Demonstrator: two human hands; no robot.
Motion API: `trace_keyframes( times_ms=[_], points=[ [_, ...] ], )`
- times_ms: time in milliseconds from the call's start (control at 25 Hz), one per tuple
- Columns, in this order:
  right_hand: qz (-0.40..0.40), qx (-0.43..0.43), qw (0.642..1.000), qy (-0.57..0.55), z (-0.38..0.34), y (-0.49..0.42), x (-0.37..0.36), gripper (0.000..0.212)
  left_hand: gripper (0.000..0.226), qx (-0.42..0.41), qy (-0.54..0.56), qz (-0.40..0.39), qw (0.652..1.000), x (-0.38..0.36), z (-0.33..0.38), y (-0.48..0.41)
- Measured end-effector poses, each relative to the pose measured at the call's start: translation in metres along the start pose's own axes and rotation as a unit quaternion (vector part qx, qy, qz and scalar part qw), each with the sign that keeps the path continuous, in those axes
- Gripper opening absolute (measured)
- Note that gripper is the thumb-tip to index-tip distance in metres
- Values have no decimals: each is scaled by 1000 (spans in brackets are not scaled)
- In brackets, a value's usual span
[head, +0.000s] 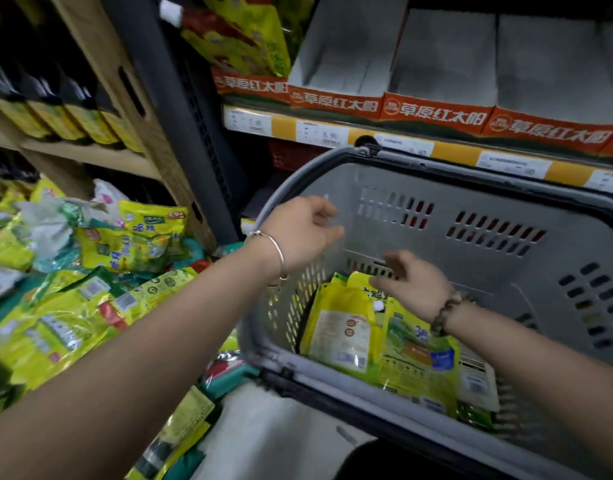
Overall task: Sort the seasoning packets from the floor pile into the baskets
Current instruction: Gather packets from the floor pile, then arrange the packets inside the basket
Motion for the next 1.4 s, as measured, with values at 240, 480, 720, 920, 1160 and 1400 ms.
trace_keyframes(
  times_ms=[240, 480, 720, 920, 1160, 1400],
  points=[
    [60, 137, 976, -155, -123, 16, 11, 33, 25, 40, 48, 108, 992, 84, -44, 50],
    [-10, 232, 968, -97, -224, 31, -54, 34, 36, 127, 40, 218, 967, 141, -123, 127],
    [-101, 262, 959, 40, -274, 51, -168, 41, 34, 242, 37, 271, 931, 148, -220, 211],
    [-209, 215, 945, 132, -238, 64, -280, 38, 36, 338, 46, 267, 901, 102, -300, 284],
    [-281, 95, 931, 213, -144, 71, -382, 39, 36, 407, 58, 224, 884, 30, -364, 334],
    [-215, -40, 972, 85, -102, 79, -433, 71, 31, 438, 103, 217, 866, -18, -395, 345]
  ],
)
Point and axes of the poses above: each hand's wrist, its own y-axis away from the middle knuckle, its own x-axis out of the back of the hand, z = x × y, the point moved 3 cm from there along -y, towards the middle knuckle, and after that the axes turned 2 degrees about z, right-handed, at the moved point
